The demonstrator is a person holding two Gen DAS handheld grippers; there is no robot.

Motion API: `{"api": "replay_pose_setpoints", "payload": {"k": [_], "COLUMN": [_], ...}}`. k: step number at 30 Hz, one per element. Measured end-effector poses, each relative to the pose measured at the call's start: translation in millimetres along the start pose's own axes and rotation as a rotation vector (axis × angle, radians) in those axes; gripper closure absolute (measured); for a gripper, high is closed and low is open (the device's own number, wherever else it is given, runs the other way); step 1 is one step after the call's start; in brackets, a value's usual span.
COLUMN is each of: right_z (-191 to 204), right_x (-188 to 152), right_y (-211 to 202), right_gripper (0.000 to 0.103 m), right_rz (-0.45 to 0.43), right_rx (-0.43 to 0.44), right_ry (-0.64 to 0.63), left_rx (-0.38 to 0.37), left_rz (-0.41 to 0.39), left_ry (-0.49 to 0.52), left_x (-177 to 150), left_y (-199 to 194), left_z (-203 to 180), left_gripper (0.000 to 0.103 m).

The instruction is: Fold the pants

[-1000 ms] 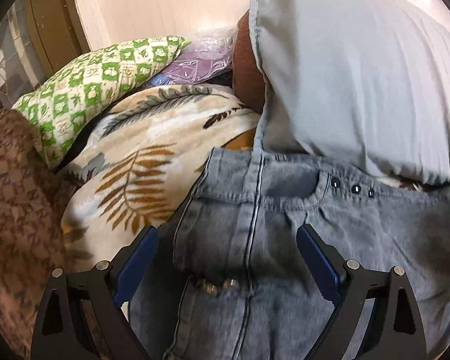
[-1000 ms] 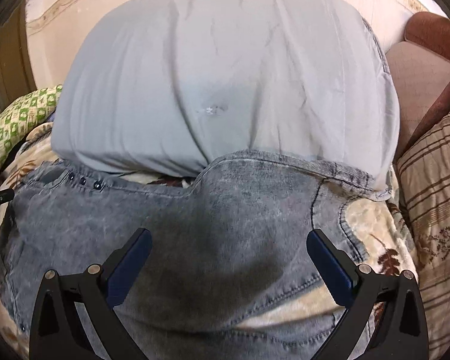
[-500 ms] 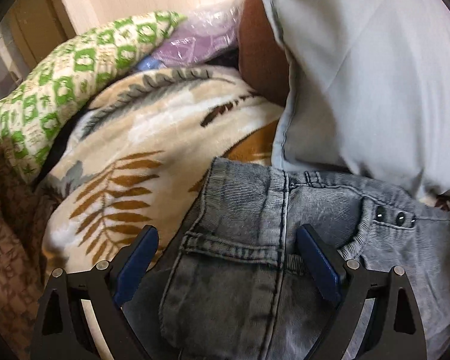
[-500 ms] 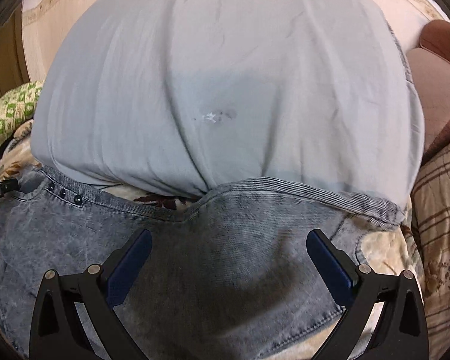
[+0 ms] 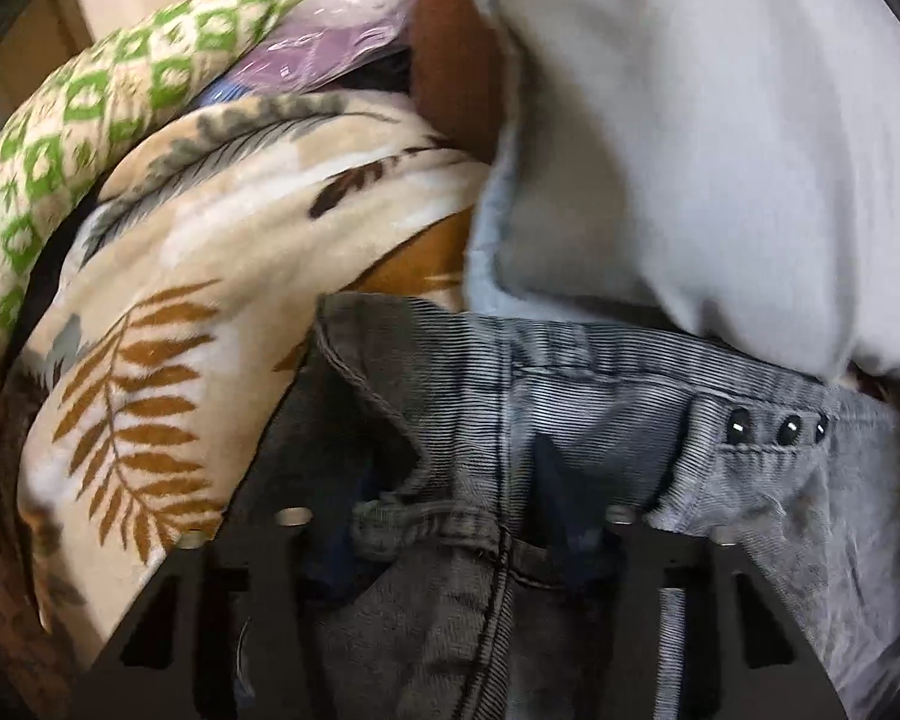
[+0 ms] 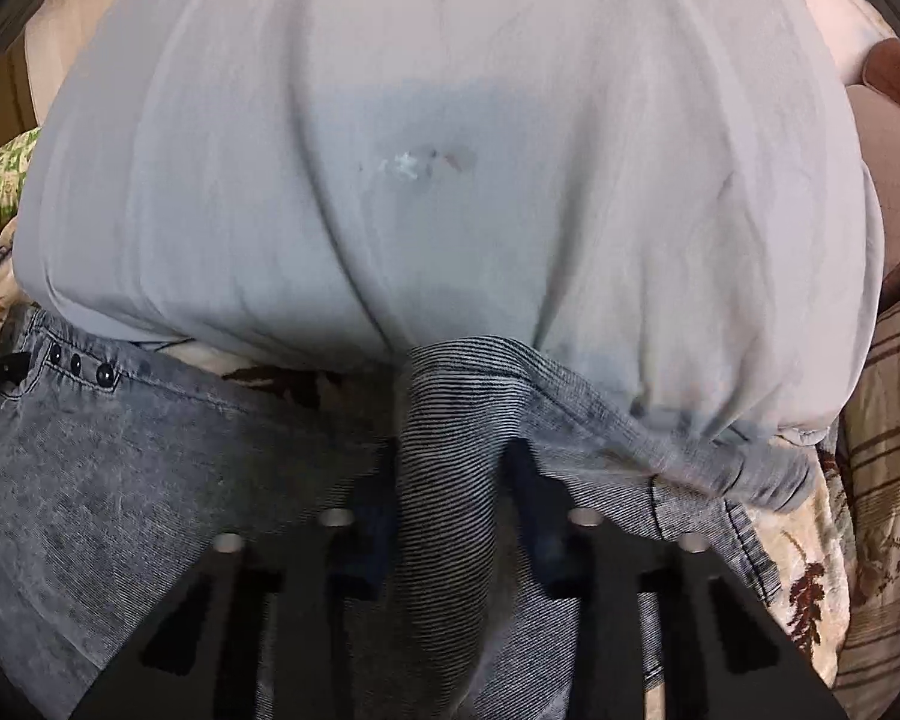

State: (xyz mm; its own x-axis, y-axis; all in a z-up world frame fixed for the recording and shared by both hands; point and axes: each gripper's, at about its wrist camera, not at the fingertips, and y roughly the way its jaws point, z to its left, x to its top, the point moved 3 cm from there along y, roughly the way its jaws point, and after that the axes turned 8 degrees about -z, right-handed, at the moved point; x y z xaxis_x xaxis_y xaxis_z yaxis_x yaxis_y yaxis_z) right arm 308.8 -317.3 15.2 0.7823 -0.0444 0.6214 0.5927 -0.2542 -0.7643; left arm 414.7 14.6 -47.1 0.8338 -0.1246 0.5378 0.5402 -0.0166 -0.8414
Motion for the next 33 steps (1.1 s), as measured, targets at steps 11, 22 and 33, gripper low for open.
{"api": "replay_pose_setpoints", "payload": {"k": [11,22,33], "right_z": [1,-5,3], "right_x": [-2,-1,-68], "right_y": [-44,-117,-186], "right_gripper": [0.094,0.094,0.094], "right_rz": [-0.081,-0.142,-0.158], "right_rx": [0.005,0.04,0.062], "right_ry": [-0.011,0.007,0.002], "left_rx": [-0.093,-0.188,-0.209], "left_rz": [-0.078,-0.154,-0.17], "left_ry": [-0.04,-0.097,-0.108], "left_x": [-4,-47,-147], "left_y": [-56,-151,-233], "left_z": [6,23,49], "left_gripper": [0.085,0.086,0.091]}}
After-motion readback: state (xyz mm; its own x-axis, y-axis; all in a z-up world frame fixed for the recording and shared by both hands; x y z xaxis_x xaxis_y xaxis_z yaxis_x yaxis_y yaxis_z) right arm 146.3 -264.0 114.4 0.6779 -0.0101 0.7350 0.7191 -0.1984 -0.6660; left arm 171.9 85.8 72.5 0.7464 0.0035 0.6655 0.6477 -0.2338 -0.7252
